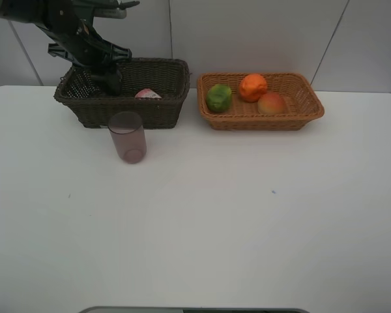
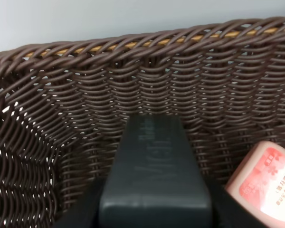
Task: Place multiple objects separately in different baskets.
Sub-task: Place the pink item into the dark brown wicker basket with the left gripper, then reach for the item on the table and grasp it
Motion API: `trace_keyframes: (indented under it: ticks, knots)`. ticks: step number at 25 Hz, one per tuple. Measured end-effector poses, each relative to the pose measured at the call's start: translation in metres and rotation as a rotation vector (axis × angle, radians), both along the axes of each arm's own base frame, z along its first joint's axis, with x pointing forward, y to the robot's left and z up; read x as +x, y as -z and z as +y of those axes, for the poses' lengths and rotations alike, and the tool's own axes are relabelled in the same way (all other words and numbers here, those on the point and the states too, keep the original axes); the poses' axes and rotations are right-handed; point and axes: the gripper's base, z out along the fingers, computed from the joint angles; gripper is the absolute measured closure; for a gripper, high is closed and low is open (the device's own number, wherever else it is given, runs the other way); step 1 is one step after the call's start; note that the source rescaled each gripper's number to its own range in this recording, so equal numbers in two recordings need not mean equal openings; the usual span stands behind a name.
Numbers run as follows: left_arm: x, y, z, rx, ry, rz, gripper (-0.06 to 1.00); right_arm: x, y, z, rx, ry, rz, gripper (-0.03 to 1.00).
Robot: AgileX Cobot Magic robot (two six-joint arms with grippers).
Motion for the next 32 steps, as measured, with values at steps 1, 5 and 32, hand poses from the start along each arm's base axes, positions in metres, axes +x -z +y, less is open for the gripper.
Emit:
trace_keyframes:
  ticks: [1, 5, 32]
  knots:
    - [0.000, 0.000, 0.000, 0.002, 0.002, 0.000, 0.47, 0.000, 0.000, 0.000, 0.000, 0.000, 0.000, -0.03]
    - [0.001, -0.001, -0.001, 0.004, 0.013, -0.016, 0.17, 0.000, 0.000, 0.000, 0.000, 0.000, 0.000, -0.03]
    - [-0.043, -0.053, 0.003, -0.024, -0.047, 0.240, -0.05, 0.000, 0.000, 0.000, 0.000, 0.000, 0.000, -0.03]
